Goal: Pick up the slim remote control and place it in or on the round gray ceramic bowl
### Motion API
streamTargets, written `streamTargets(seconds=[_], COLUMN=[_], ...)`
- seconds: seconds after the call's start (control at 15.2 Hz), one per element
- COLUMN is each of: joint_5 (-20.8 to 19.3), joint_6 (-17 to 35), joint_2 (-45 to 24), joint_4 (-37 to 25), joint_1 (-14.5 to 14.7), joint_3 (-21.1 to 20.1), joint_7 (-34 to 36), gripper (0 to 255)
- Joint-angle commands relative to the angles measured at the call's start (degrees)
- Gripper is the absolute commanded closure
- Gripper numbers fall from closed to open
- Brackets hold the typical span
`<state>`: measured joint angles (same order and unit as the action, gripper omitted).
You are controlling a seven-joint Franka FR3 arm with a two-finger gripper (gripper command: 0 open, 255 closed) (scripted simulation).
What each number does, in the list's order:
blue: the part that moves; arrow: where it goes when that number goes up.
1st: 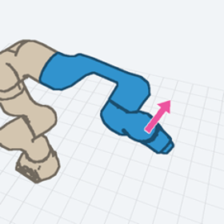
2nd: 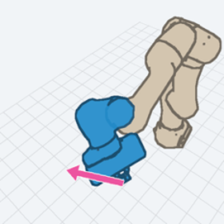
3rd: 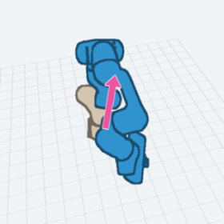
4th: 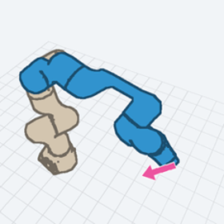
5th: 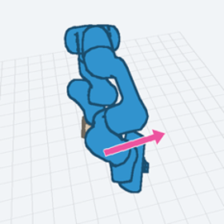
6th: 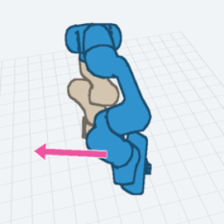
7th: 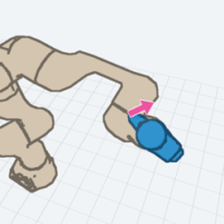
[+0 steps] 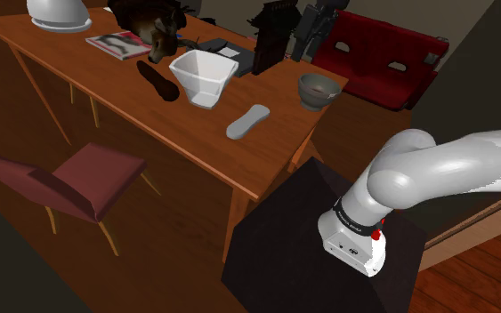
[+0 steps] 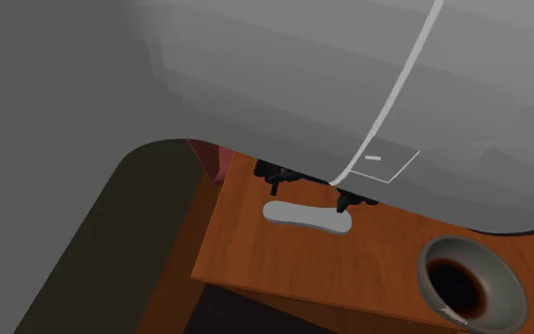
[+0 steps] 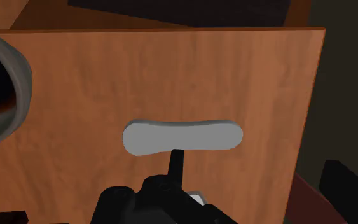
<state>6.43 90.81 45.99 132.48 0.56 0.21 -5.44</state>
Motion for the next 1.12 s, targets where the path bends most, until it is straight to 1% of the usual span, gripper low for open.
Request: streamTargets(seconds=[0.0, 0.26, 0.59, 0.86, 1.06], joint_5=[0.00, 2.41, 4.38, 4.70, 4.01], joint_6=[0.00, 7.30, 16.05, 22.58, 27.15], joint_2=[0.00, -3.05, -9.38, -15.92, -21.39], joint_4=[0.00, 4.26, 7.16, 8.00, 8.08], joint_1=[0.00, -4.68, -10.63, -15.71, -19.65], joint_3=[0.00, -6.38, -13.98, -19.54, -23.22], joint_7=[0.00, 16.17, 36.32, 52.56, 64.92], gripper=[0, 0, 0, 0, 0])
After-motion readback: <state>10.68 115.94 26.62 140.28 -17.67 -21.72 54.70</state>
